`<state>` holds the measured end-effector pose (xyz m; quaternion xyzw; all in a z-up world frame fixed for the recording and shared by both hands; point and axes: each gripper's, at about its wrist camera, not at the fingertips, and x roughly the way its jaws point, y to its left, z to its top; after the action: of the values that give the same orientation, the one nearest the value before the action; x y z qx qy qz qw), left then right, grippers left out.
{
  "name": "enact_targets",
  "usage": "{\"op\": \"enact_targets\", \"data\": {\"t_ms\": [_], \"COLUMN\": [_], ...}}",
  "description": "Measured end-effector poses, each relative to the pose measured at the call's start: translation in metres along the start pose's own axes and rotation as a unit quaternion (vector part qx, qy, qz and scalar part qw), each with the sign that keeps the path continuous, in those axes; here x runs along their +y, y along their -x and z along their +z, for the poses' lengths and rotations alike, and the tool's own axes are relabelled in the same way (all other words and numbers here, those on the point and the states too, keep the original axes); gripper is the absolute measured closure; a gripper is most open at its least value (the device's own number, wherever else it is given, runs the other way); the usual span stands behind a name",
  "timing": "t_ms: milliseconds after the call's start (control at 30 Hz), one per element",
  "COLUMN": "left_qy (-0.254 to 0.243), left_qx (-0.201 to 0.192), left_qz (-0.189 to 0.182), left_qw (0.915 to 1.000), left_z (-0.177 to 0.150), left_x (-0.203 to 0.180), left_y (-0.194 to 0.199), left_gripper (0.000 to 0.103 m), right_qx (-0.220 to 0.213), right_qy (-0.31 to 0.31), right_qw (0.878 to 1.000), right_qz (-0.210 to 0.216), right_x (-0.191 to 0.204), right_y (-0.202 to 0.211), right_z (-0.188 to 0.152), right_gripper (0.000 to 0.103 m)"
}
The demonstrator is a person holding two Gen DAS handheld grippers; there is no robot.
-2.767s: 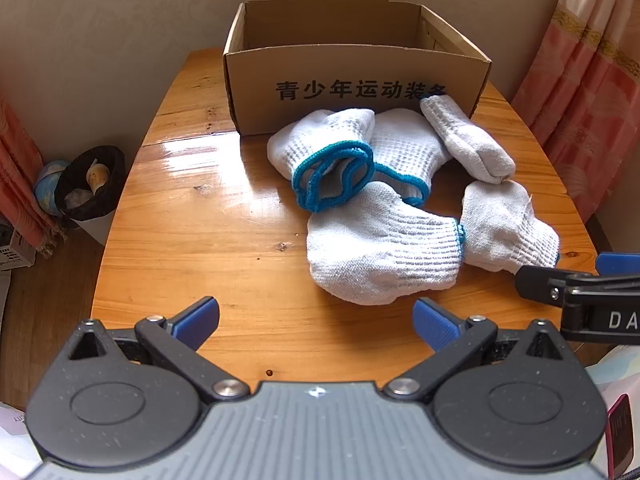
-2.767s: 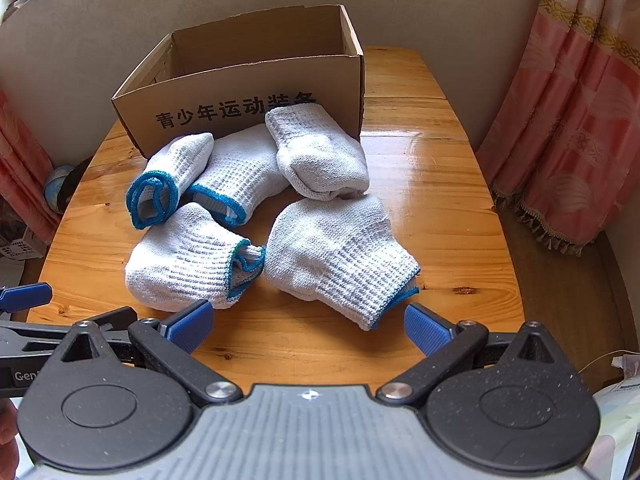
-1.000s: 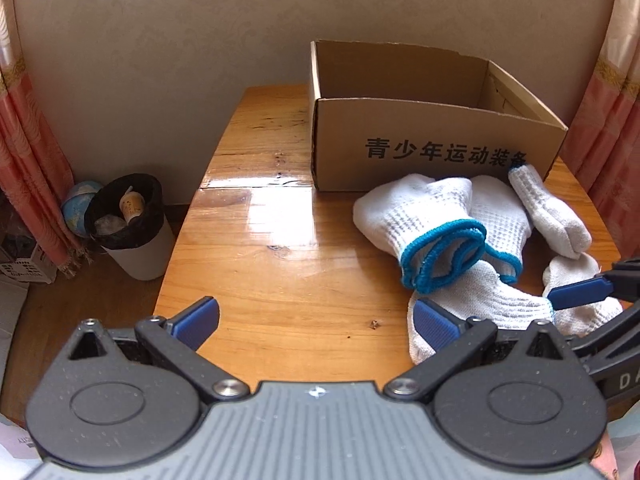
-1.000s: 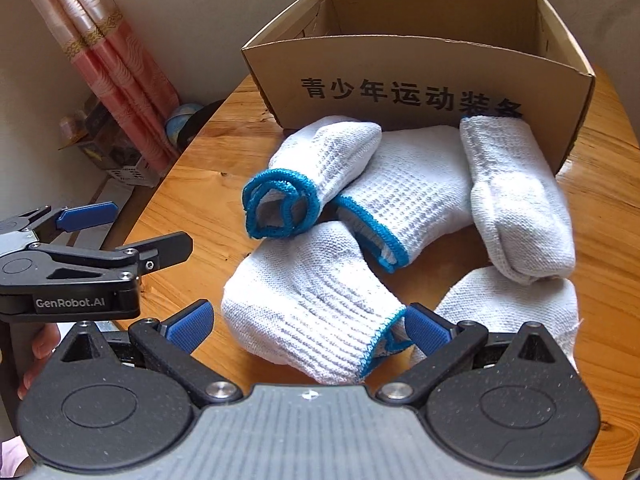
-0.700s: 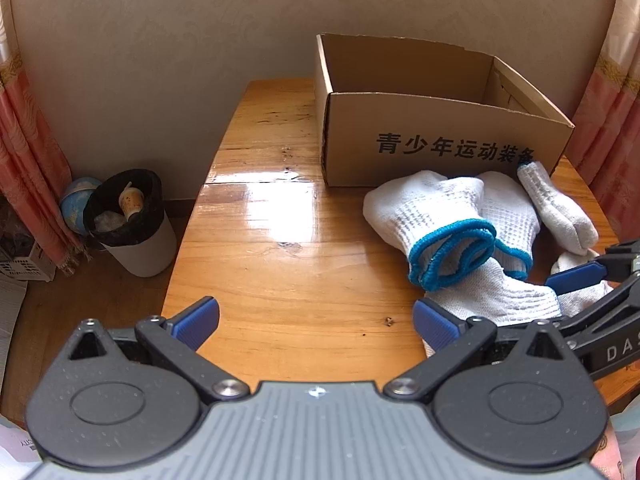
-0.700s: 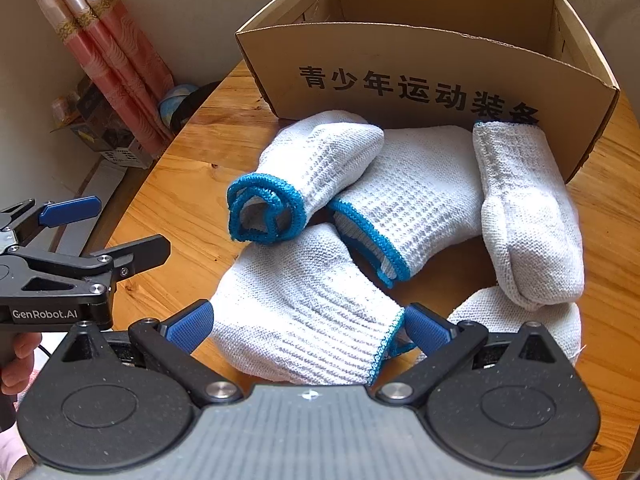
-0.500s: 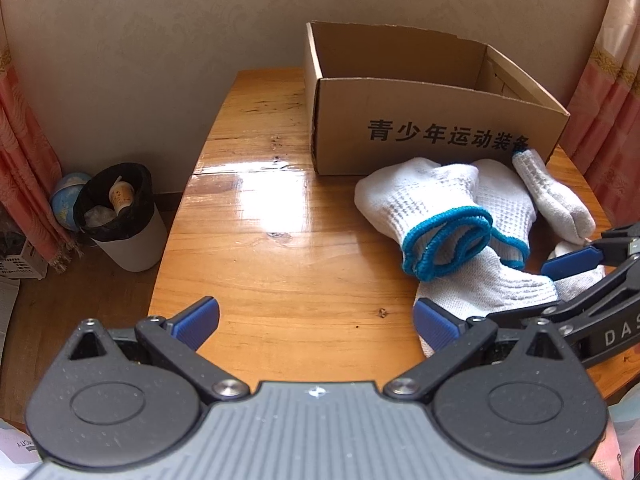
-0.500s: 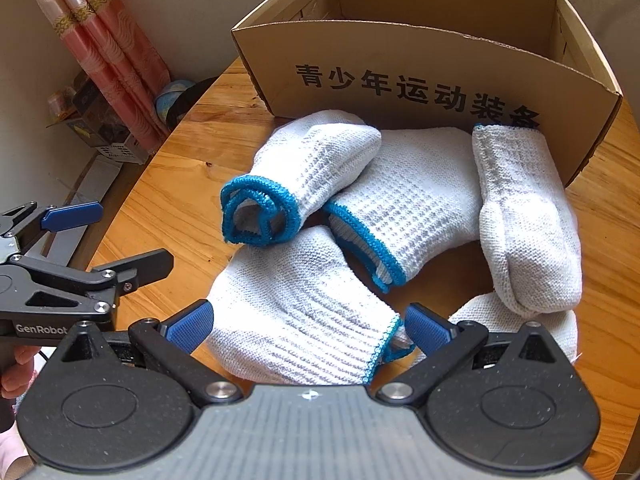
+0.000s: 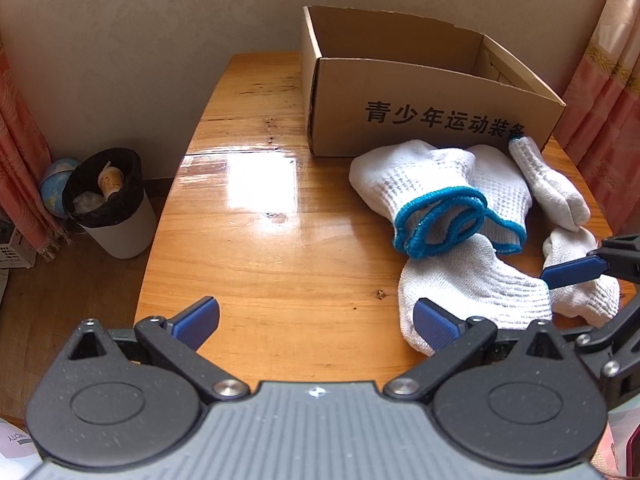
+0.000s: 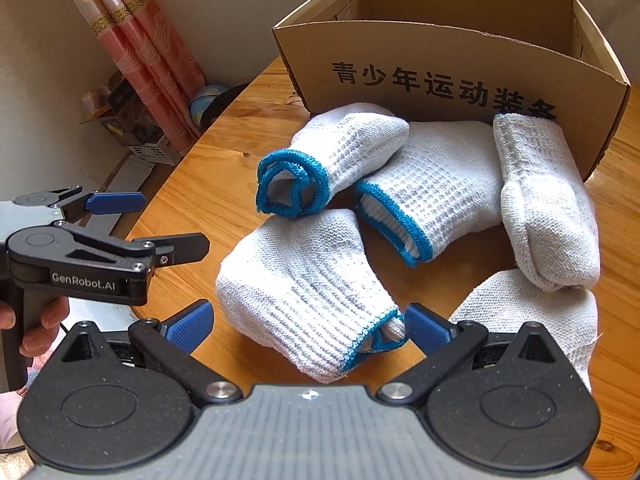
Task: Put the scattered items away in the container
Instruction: 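Move the left tool toward the white glove nearest the box front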
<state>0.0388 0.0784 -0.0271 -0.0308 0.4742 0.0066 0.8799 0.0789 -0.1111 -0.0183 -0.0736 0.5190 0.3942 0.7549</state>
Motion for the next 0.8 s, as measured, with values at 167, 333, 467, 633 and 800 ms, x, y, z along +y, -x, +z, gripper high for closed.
{"op": "enact_targets", "data": {"t_ms": [167,333,467,633,800], "left_qy": [-0.013,-0.063,-0.064,-0.032,-0.048], "left_qx": [-0.022,-0.052,-0.015,0.02,0.019], "left_qz": [-0.035,-0.037,-0.044,-0.061,-0.097], "left_qw": [0.9991,0.9959,0.9969,0.9974,0.9939], "left_z": [0.0,-0.003,0.002,0.006,0.01], "left_x": [-0.009,-0.025,-0.03,-0.027,-0.037], "left_y": [0.0,0.002,-0.005,-0.012,-0.013], "left_gripper": [0.001,0.001,0.001,0.002,0.016], "right_qx": [-0.044,-0.042,-0.042,-0.049,-0.057], "right_qy": [0.055,0.092,0.087,0.091,0.087], "right_qw": [0.997,0.995,0.995,0.995,0.995], "right_qz": [-0.007,-0.027,-0.018,-0.013,-0.006], "right_x": [0.003,0.001,-0.005,-0.008,-0.014], "right_y": [0.008,0.005,0.003,0.002,0.004], "right_z": [-0.014,-0.02,-0.022,-0.026,-0.032], "right_gripper": [0.0,0.002,0.01,0.021,0.022]}}
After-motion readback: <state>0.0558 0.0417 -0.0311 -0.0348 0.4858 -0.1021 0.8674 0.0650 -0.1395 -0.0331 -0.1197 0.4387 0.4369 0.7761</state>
